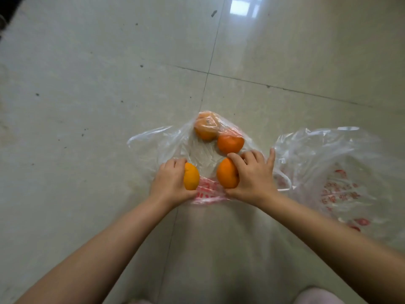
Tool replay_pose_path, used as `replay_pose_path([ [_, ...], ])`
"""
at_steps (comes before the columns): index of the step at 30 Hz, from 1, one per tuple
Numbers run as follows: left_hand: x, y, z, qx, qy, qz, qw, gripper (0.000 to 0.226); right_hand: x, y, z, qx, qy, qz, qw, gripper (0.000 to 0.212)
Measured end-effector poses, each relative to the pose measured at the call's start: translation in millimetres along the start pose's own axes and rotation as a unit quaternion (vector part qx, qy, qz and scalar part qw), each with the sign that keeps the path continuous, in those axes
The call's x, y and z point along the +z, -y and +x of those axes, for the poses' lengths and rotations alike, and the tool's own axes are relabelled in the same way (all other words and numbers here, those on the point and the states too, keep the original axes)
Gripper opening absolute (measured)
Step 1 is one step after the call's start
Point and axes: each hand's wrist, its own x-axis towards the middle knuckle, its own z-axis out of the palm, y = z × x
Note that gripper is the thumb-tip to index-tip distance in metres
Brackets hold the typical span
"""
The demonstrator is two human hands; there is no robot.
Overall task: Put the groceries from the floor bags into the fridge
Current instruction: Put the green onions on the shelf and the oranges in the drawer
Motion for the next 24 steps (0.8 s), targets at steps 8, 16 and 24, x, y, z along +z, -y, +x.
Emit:
replay_pose_path([
  [8,-103.9,-53.5,-42.9,0.02,-0.054,-0.028,0.998,0.078,-106.0,26.8,-28.1,0.072,-0.069,0.302,0.948,0.075],
  [16,-262.7,-158.0,-134.1,0.044,-0.044,-0.008,0.998,0.079,-291.6,49.8,-104.9,0.121,-0.052,0.305,0.943,0.073],
  [24,-455.1,-319.9,-216.6,0.144,-0.073,0.015,0.987,0.084,-532.5,43.1,-186.3,0.161,-0.157,0.29,0.93,0.073],
])
